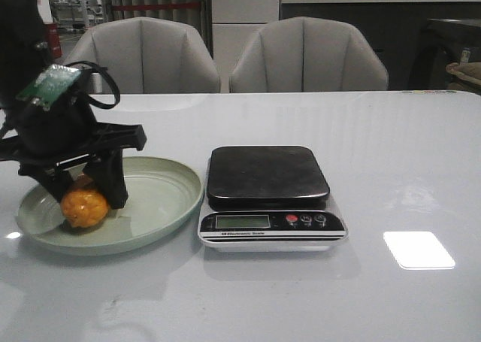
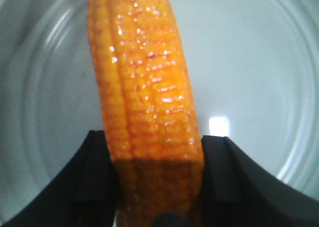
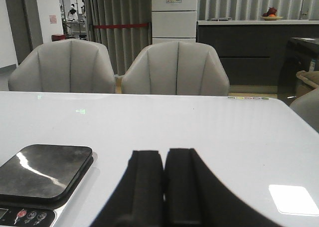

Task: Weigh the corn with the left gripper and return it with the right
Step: 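Carry the corn with the left gripper onto the scale platform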

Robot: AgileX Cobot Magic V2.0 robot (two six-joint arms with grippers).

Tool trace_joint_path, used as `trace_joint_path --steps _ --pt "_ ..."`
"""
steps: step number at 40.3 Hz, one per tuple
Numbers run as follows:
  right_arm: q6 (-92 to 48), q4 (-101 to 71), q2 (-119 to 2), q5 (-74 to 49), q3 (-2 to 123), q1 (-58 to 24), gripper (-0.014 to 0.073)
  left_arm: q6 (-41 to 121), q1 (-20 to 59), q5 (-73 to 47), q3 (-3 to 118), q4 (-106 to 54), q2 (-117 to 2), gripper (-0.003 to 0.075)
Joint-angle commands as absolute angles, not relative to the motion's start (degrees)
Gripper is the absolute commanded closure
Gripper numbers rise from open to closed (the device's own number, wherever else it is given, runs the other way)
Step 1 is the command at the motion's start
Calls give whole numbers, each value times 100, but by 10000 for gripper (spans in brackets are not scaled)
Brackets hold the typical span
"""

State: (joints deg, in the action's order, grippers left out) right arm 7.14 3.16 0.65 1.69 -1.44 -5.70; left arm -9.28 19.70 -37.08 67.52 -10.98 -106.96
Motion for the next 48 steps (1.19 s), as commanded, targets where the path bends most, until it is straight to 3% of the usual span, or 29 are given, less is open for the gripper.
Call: trace_joint_path --steps 1,15,29,32,41,48 --pt "703 309 172 596 -172 -524 452 -946 2170 -3630 7240 -1204 -10295 586" --pt "703 309 172 596 -172 -524 452 -946 3287 -3561 8304 -1497 -10375 586" --pt "703 309 172 596 -172 -524 452 -946 3631 -3292 8592 -2255 -11002 568" --pt "703 309 172 596 -172 -524 452 -946 3671 -3229 8602 -2255 -11083 512" --pt "703 309 177 596 -172 -524 452 -946 3743 -3053 8602 -2373 -11203 199" --pt "703 309 177 596 -172 -524 452 -946 3743 -2996 8602 -2377 -11154 185"
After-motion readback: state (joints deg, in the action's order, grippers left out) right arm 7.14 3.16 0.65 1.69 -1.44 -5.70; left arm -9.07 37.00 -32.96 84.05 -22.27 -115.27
